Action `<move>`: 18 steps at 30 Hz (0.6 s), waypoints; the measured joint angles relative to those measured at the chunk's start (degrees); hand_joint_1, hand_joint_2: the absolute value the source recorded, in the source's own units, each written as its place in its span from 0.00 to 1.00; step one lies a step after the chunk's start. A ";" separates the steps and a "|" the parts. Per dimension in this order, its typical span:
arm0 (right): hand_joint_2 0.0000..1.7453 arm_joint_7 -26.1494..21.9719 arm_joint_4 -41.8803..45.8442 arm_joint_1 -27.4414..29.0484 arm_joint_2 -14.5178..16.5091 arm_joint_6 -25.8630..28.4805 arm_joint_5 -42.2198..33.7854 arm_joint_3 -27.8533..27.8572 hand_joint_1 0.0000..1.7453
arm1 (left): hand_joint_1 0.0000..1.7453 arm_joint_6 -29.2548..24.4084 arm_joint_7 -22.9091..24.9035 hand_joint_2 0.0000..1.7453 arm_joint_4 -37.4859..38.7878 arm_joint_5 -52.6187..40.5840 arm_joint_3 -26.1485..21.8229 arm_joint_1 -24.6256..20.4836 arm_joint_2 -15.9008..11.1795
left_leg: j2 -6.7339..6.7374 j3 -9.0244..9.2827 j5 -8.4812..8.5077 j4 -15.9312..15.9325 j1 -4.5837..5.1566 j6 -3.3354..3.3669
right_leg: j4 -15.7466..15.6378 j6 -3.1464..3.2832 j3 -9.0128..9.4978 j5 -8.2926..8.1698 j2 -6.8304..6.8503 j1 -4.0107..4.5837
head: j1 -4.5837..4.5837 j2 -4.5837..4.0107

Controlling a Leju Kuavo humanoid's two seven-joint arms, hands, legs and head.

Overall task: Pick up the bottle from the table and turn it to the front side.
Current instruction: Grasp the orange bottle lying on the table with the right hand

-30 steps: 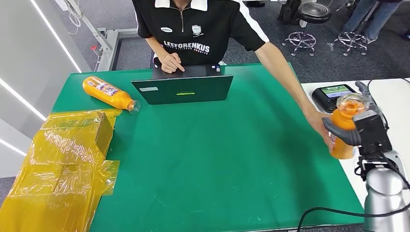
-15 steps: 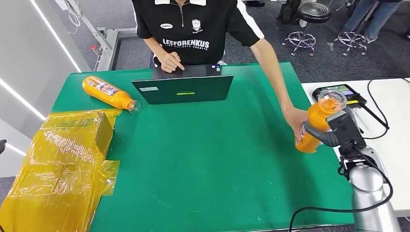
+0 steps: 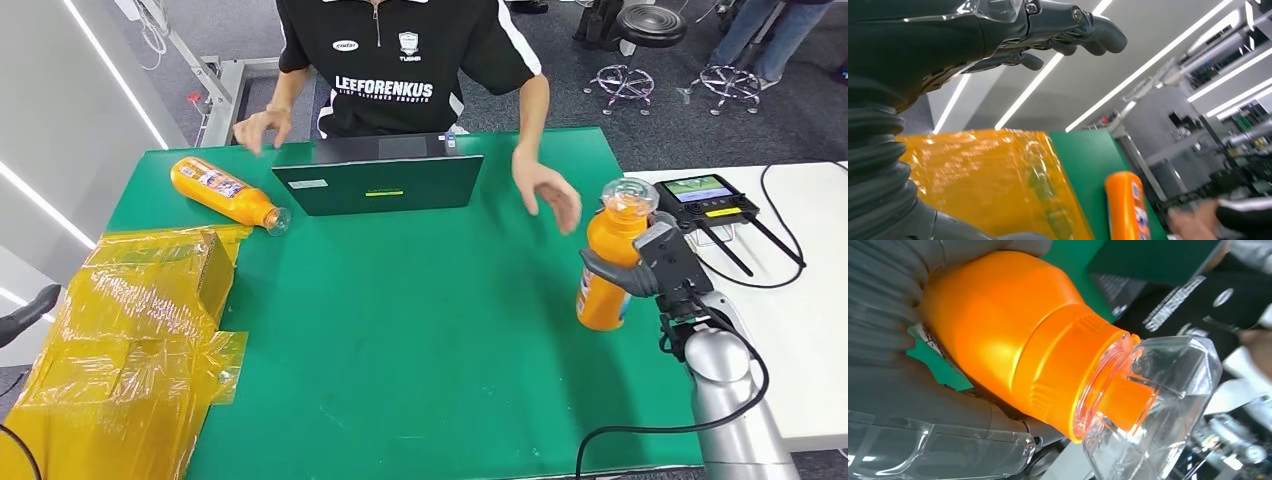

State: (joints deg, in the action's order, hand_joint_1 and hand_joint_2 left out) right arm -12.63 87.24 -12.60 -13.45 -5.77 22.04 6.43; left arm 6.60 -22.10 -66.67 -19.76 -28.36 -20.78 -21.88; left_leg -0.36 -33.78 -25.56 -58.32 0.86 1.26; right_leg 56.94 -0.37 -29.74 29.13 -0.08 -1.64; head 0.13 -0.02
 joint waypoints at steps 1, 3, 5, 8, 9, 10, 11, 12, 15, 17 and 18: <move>1.00 -0.01 -0.17 -0.86 0.35 -0.22 -0.26 -0.89 1.00 | 0.00 0.40 -0.24 1.00 0.15 0.19 0.76 -0.40 0.39 | 0.00 0.00 0.01 0.00 0.00 0.01 | 0.00 0.00 0.00 -0.01 0.00 0.00 | -0.01 0.00; 1.00 -0.07 -0.55 -2.64 1.04 -0.82 -0.97 -2.84 1.00 | 0.00 1.25 -0.74 1.00 0.46 0.68 2.43 -1.21 1.34 | 0.00 0.00 0.04 0.00 0.01 0.04 | 0.01 0.00 0.01 -0.02 0.01 0.00 | -0.01 0.00; 1.00 -0.18 -0.98 -4.65 1.79 -1.57 -2.00 -4.97 1.00 | 0.00 1.97 -1.18 1.00 0.62 1.06 4.27 -1.85 2.51 | 0.00 0.00 0.05 -0.01 0.01 0.04 | 0.01 0.01 0.01 -0.03 0.01 -0.01 | -0.01 0.00; 1.00 -0.21 -1.78 -8.11 3.24 -2.33 -3.81 -8.76 1.00 | 0.00 2.57 -1.51 1.00 0.74 1.13 8.24 -2.50 4.73 | 0.00 0.00 0.07 -0.02 0.02 0.03 | 0.02 0.01 0.00 -0.04 0.01 -0.01 | -0.01 0.00; 1.00 -0.19 -2.03 -9.23 3.72 -2.39 -4.36 -10.01 1.00 | 0.00 2.62 -1.65 1.00 0.88 1.17 9.68 -2.73 5.45 | -0.01 0.00 0.07 -0.02 0.02 0.04 | 0.02 0.00 0.00 -0.04 0.01 -0.01 | -0.01 0.00; 1.00 -0.16 -2.29 -10.39 4.21 -2.39 -4.97 -11.29 1.00 | 0.00 2.68 -1.83 1.00 1.16 1.34 11.19 -3.04 6.23 | -0.01 0.00 0.07 -0.02 0.02 0.04 | 0.02 0.00 0.00 -0.04 0.01 -0.01 | -0.01 0.00; 1.00 -0.10 -2.58 -11.57 4.71 -2.35 -5.63 -12.55 1.00 | 0.00 2.71 -2.07 1.00 1.65 1.63 12.69 -3.48 7.09 | -0.02 0.00 0.08 -0.03 0.02 0.05 | 0.02 -0.01 0.00 -0.05 0.02 -0.01 | -0.02 0.00; 1.00 -0.04 -2.89 -12.74 5.24 -2.33 -6.35 -13.87 1.00 | 0.00 2.80 -2.36 1.00 2.32 2.04 14.25 -4.01 8.01 | -0.03 0.00 0.08 -0.03 0.02 0.05 | 0.02 -0.02 0.00 -0.06 0.03 -0.01 | -0.01 0.00; 1.00 0.22 -3.79 -15.88 6.93 -2.39 -8.53 -17.63 1.00 | 0.00 3.37 -3.56 1.00 5.05 3.36 19.18 -5.71 10.97 | -0.04 -0.01 0.08 -0.04 0.03 0.06 | 0.02 -0.05 0.01 -0.08 0.03 -0.02 | -0.02 0.00; 1.00 0.43 -4.37 -17.49 8.08 -2.54 -9.79 -19.69 1.00 | 0.00 3.70 -4.31 1.00 6.98 4.26 22.14 -6.75 13.06 | -0.06 -0.01 0.09 -0.04 0.03 0.07 | 0.02 -0.05 0.02 -0.08 0.04 -0.02 | -0.02 0.00; 1.00 0.51 -4.68 -18.19 8.71 -2.62 -10.51 -20.71 1.00 | 0.00 3.83 -4.68 1.00 8.07 4.80 23.61 -7.32 14.25 | -0.07 -0.01 0.10 -0.05 0.03 0.08 | 0.02 -0.05 0.02 -0.08 0.05 -0.02 | -0.01 0.00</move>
State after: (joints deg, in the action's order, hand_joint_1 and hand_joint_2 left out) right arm -12.12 82.56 -30.79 -4.74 -8.39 11.53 -14.28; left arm 10.43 -26.78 -58.60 -14.95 -4.75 -28.10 -7.63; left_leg -0.43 -33.79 -25.46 -58.36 0.89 1.33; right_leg 56.96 -0.42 -29.72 29.05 -0.03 -1.66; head 0.12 -0.02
